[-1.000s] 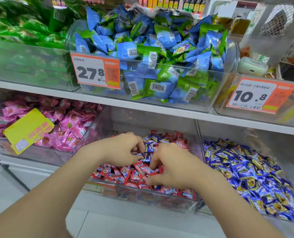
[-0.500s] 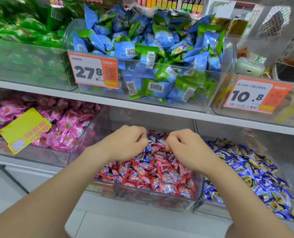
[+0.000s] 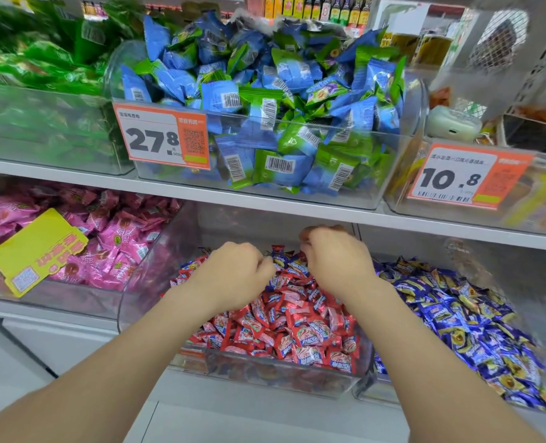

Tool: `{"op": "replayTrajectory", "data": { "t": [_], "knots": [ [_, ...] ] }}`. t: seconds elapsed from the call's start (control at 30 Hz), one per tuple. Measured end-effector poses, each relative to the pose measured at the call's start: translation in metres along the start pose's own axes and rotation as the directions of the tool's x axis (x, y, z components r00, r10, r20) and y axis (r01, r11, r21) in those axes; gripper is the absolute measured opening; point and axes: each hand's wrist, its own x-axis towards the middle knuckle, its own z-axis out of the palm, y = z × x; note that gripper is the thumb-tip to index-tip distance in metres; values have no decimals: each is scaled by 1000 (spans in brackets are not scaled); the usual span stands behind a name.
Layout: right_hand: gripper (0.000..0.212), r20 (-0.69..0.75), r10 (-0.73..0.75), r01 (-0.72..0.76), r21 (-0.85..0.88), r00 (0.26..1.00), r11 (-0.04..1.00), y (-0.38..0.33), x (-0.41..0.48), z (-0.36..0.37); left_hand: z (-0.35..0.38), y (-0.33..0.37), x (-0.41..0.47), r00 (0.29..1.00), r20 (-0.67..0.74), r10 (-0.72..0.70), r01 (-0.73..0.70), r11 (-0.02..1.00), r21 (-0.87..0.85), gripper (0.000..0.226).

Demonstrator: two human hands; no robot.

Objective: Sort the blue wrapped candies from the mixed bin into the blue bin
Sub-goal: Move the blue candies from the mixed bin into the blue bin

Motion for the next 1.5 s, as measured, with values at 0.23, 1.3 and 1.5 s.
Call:
{"op": "replayTrajectory", "data": {
  "t": [0.23,1.3,1.5],
  "knots": [
    [25,309,-42,63,-57,950,996,-2,15,17,-1,-8,15,998,-36,50,-55,985,-162,17],
    [61,445,140,-230,154,885,961,-14,68,37,2,-50,78,947,313,-64,76,997,-25,41],
    [43,443,126,-331,424,888,843,-12,48,5,4,-54,82,935,352,-34,25,999,30,31]
  ]
}}
